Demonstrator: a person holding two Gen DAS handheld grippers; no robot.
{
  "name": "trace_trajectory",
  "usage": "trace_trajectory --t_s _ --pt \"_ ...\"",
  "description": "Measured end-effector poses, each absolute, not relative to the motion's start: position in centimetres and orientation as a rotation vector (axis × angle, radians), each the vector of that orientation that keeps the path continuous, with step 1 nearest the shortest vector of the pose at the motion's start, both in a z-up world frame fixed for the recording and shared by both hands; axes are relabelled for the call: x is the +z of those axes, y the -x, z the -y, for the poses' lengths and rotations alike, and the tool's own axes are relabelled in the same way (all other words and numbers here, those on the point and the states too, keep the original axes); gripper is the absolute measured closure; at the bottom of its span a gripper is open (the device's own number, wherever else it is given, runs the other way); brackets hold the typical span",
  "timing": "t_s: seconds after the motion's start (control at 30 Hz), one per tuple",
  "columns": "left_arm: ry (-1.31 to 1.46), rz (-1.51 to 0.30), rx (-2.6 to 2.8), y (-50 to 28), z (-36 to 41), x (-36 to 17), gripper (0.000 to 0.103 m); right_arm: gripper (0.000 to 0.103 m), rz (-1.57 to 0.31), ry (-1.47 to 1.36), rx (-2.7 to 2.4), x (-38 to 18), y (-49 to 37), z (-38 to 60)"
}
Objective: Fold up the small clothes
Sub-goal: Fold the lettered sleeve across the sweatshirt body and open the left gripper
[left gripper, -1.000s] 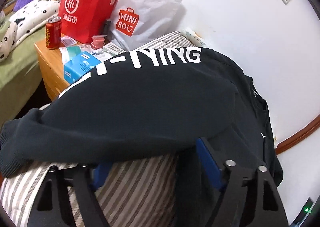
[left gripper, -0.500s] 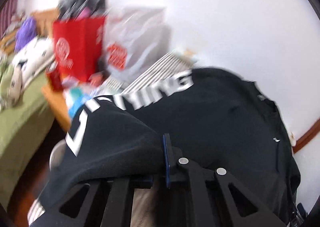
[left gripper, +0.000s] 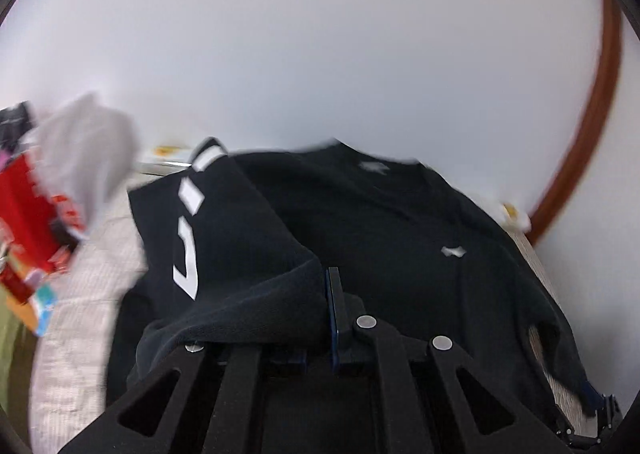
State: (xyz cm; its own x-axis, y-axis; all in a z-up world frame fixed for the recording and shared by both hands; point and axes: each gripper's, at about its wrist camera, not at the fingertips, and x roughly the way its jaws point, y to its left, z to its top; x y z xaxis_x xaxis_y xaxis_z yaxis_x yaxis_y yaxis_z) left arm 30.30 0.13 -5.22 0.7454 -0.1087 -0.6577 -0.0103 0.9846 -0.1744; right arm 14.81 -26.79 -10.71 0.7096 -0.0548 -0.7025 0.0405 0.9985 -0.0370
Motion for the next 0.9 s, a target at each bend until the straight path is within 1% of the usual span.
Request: trace_trajectory --t_s 0.17,0.27,0.43,0.5,0.57,0.6,0.63,0.67,0.7,0.73,0.77,0.9 --pt "0.154 -0.804 -0.116 -32.2 4.4 -7.5 0.095 0.01 -0.822 0.017 -0.104 -12.4 -14.6 29.7" --pt "0.137 -0.838 -0.118 -32.8 5.7 -8.6 0.095 0.01 -0.835 0.009 -0.141 -13.0 -14.4 31.4" --pt "0.064 -0.937 -0.147 -31.6 7.4 -9.6 0.093 0.01 -0.844 -0.028 -0.171 -13.0 -14.4 32.8" --pt "0.051 -0.944 -0.164 -30.6 7.5 -9.5 0.091 0.01 -0.836 -0.031 -0.168 -12.6 -14.3 32.5" --pt "0.052 -0.938 -0.181 -29.0 7.1 -8.9 0.08 0.01 -0.82 -0.019 -0.154 -11.9 -14.0 31.5" --pt "0.059 -0.928 -0.191 -28.1 6.9 -8.5 0.077 0.01 -0.807 -0.013 -0.143 -11.4 -13.9 30.9" --pt "0.063 -0.915 -0.196 -27.1 6.4 -8.0 0.072 0.01 -0.794 -0.007 -0.129 -10.8 -13.8 30.1" --pt "0.072 -0.899 -0.191 -26.1 5.8 -7.5 0.064 0.01 -0.787 -0.001 -0.118 -10.3 -13.7 29.3" --pt "0.082 -0.886 -0.186 -25.2 5.0 -7.2 0.058 0.01 -0.781 0.007 -0.106 -9.9 -13.6 28.5" --pt "0.093 -0.867 -0.184 -24.2 4.0 -6.7 0.046 0.01 -0.768 0.014 -0.088 -9.4 -13.6 27.6" --pt "0.099 -0.84 -0.177 -22.9 2.7 -6.3 0.043 0.01 -0.758 0.023 -0.072 -9.0 -13.5 26.7" --pt "0.114 -0.796 -0.089 -19.5 -2.4 -6.0 0.042 0.01 -0.721 0.095 -0.023 -7.7 -13.7 22.4"
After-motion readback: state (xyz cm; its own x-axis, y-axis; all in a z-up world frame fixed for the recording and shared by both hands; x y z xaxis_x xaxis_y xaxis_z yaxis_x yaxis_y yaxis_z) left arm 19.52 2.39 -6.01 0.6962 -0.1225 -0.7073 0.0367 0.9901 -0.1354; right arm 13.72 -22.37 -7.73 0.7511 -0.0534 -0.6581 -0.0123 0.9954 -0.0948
